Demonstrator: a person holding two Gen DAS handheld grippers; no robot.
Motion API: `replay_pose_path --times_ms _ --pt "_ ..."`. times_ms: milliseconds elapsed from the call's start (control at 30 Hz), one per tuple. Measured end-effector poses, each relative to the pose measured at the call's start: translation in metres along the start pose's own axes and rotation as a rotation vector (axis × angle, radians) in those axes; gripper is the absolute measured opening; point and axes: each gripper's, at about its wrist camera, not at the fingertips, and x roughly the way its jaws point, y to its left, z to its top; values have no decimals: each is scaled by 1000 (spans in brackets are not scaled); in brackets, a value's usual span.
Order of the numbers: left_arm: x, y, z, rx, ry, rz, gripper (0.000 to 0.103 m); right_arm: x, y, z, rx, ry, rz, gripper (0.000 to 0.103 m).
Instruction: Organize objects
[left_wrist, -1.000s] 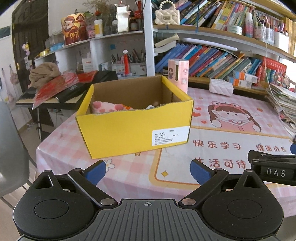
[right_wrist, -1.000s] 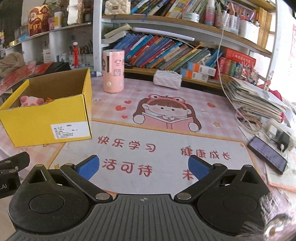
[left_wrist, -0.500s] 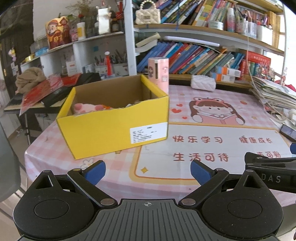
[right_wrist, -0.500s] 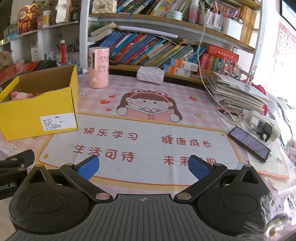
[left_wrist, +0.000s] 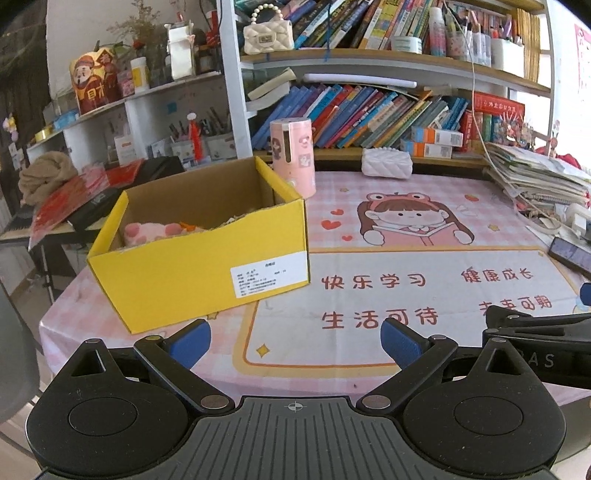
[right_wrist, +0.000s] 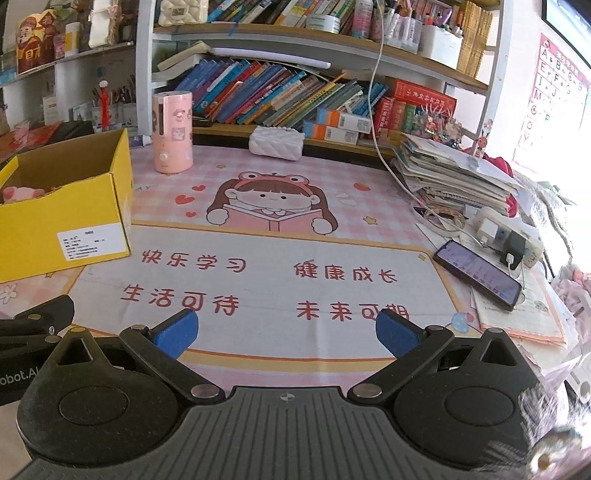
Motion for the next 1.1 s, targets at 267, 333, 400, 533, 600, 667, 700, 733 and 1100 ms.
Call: replay_pose_path --times_ms 267,333,400,533,600,667,700,733,1100 --pt "-5 -6 -1 1 -2 66 100 4 -1 -2 21 14 -9 103" --pt "-7 -6 -5 -10 6 81 100 4 0 -4 18 26 -10 103" --pt "-8 -5 -8 -14 12 86 100 4 1 -6 16 34 -10 103" --pt "-9 -4 -11 -14 24 95 100 2 2 -8 17 35 -12 103" --pt "-11 -3 -13 -16 24 100 100 2 2 -9 15 33 -13 103" --pt "-11 -3 -13 -14 22 104 100 1 3 -9 13 33 -13 103" --pt "-12 -3 -13 -13 21 106 100 0 3 -10 14 33 -14 103" --pt "-12 -3 -14 -13 20 106 100 0 3 -9 14 33 -14 103" --pt "-12 -2 -15 -16 21 106 100 -1 4 -10 13 32 -15 103"
